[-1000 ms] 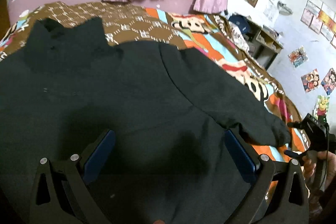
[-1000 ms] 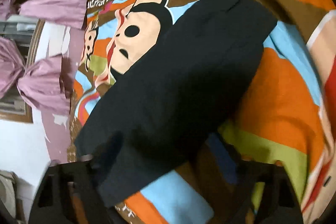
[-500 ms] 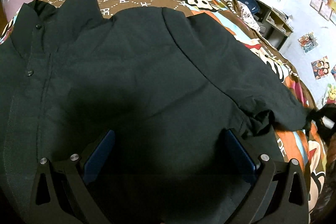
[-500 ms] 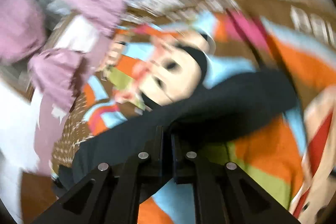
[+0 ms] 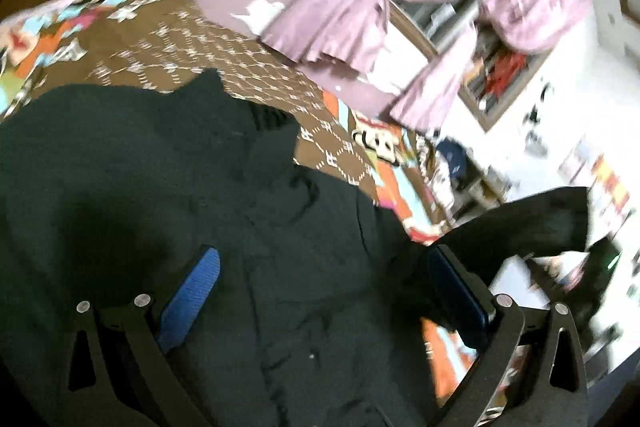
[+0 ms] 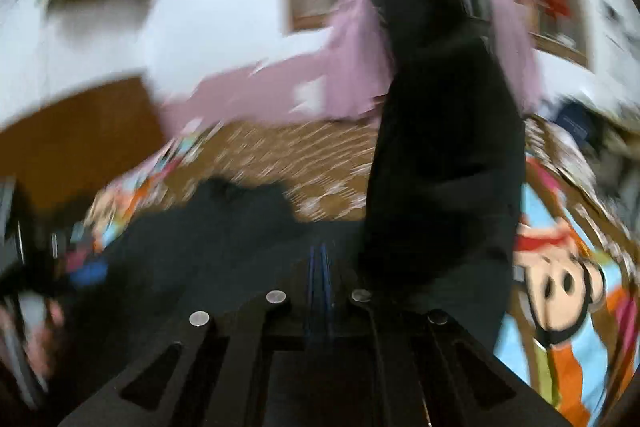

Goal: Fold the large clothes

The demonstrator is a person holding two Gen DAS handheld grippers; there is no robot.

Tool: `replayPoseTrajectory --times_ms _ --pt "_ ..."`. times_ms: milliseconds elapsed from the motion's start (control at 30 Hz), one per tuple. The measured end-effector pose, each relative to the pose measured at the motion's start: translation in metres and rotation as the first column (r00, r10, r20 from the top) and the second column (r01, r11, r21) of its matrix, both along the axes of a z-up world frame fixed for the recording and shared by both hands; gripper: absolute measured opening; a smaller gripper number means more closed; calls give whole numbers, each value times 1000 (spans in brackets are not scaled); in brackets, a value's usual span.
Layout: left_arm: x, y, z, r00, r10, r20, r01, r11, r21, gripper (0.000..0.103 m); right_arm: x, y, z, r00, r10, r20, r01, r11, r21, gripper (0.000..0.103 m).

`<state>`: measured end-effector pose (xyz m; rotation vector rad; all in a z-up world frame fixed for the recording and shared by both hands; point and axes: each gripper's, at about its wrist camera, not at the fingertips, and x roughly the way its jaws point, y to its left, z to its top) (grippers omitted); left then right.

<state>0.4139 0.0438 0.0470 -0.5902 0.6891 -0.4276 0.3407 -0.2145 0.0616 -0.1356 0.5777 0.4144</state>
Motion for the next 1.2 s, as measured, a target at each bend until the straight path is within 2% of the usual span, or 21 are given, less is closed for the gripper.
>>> replayPoseTrajectory --times_ms 100,167,267,300,333,367,400,433,467,600,700,767,900,1000,1033,1067,1100,1133,1167,1200 --pt "1 35 5 997 6 -73 -14 994 -110 102 -3 43 -33 992 105 -69 -113 987 -118 4" --pt "-2 55 3 994 7 -108 -27 983 -181 102 -6 59 -56 979 155 -136 -175 973 -152 4" --pt "-2 76 -1 990 18 -137 -50 972 -232 102 -1 63 -96 930 225 -289 -265 958 -106 6" --pt "-1 81 -2 988 24 -155 -59 971 -230 102 -1 58 -106 910 238 -338 -278 958 -73 9" --pt "-1 83 -8 984 25 -177 -65 971 -228 102 -2 53 -113 900 242 -362 -275 961 -41 19" --pt "-1 82 -15 980 20 -200 -66 971 -228 102 -5 50 -113 899 241 -366 -268 963 -22 36" --pt "-1 79 -22 975 13 -220 -63 972 -226 102 -10 41 -113 902 237 -362 -257 966 -8 46" --pt "1 78 -26 973 4 -231 -57 973 -223 102 -13 30 -113 912 221 -345 -238 971 -9 64" --pt "4 73 -27 972 -6 -235 -46 975 -217 102 -23 25 -111 921 213 -325 -230 973 -15 67" --pt "25 43 -33 972 -80 -222 41 983 -178 102 -40 -7 -114 949 139 -283 -165 984 -71 69" --pt "38 14 -44 960 -155 -232 111 975 -195 102 -45 -24 -118 958 100 -267 -123 990 -72 69" --pt "51 -6 -56 945 -188 -268 126 964 -234 102 -46 -32 -118 961 92 -259 -113 991 -66 70" --pt "73 -23 -81 916 -172 -362 48 944 -327 101 -53 -37 -118 964 93 -248 -116 990 -82 72" --pt "91 -23 -92 899 -114 -423 -58 926 -373 100 -58 -37 -119 971 91 -223 -118 987 -109 72" --pt "97 -21 -93 895 -89 -436 -94 920 -380 98 -63 -41 -119 973 89 -213 -115 987 -112 72" --pt "101 -19 -93 890 -68 -451 -120 919 -375 84 -65 -43 -120 975 87 -207 -112 987 -112 72" --pt "105 -18 -94 883 -53 -467 -139 920 -367 58 -68 -45 -121 976 81 -200 -104 989 -108 72" --pt "110 -17 -96 875 -52 -481 -143 922 -360 47 -72 -46 -120 979 73 -192 -94 990 -102 72" --pt "113 -17 -97 865 -44 -500 -144 933 -331 32 -76 -48 -120 981 68 -184 -86 992 -95 73" --pt "113 -16 -98 865 -37 -501 -144 937 -318 27 -75 -50 -119 983 58 -173 -73 994 -85 73"
